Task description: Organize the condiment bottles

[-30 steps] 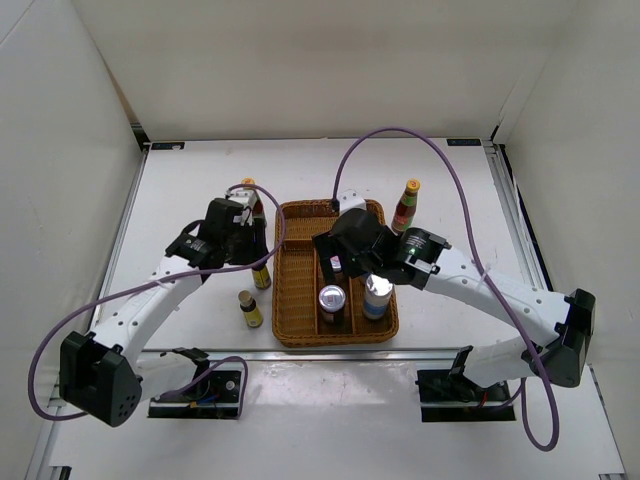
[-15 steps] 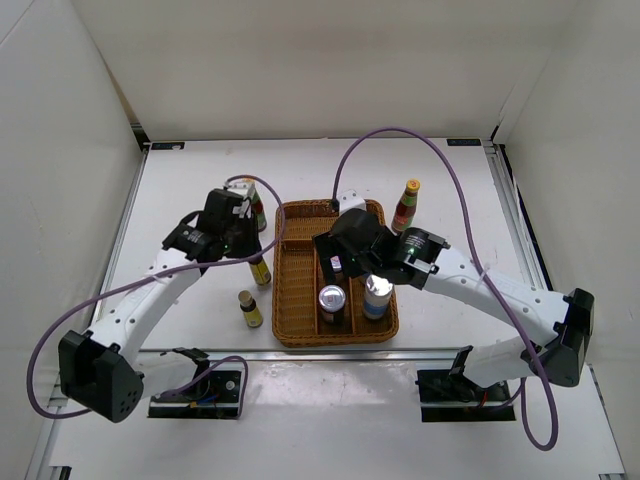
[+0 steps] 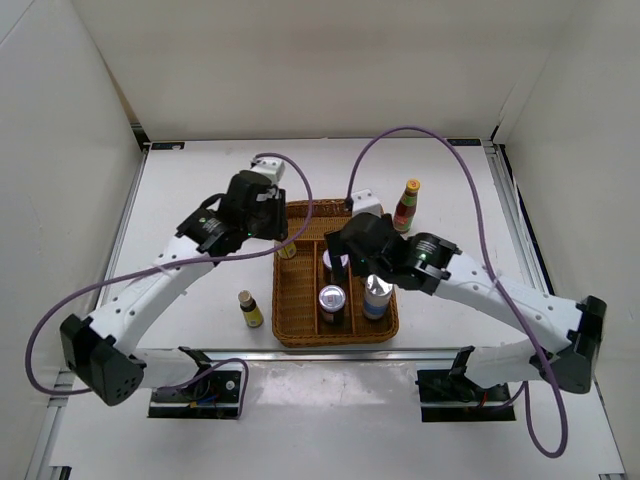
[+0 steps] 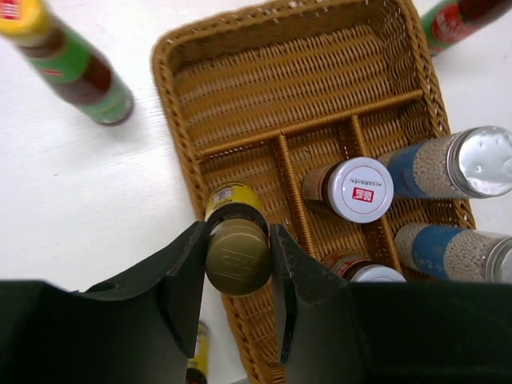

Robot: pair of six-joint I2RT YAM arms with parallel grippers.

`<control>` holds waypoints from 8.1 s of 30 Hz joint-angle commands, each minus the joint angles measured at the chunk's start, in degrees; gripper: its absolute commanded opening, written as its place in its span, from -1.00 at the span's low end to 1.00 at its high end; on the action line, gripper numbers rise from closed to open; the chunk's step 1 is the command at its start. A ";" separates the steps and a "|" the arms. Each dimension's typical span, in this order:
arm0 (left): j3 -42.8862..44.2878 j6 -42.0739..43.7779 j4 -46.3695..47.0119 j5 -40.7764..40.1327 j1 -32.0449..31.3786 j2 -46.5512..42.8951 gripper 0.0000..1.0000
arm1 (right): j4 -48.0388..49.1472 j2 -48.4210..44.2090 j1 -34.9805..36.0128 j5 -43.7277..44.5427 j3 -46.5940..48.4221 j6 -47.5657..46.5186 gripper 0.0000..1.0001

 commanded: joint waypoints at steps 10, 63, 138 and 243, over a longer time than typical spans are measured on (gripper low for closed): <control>-1.93 -3.56 10.43 -6.34 -3.73 11.89 -0.68 | -0.86 -9.65 0.03 7.70 -4.08 2.71 1.00; -23.73 -28.69 -14.09 -0.01 -4.26 -20.09 0.63 | 2.22 -5.52 -0.50 6.64 -4.25 1.92 1.00; -5.98 -18.85 -3.99 -4.76 -10.59 -3.47 0.82 | -4.46 -8.87 -25.07 6.13 1.63 -9.15 1.00; -18.63 1.54 5.33 -20.05 9.98 -12.00 1.00 | 0.90 32.18 -29.68 -18.32 34.24 -14.61 0.85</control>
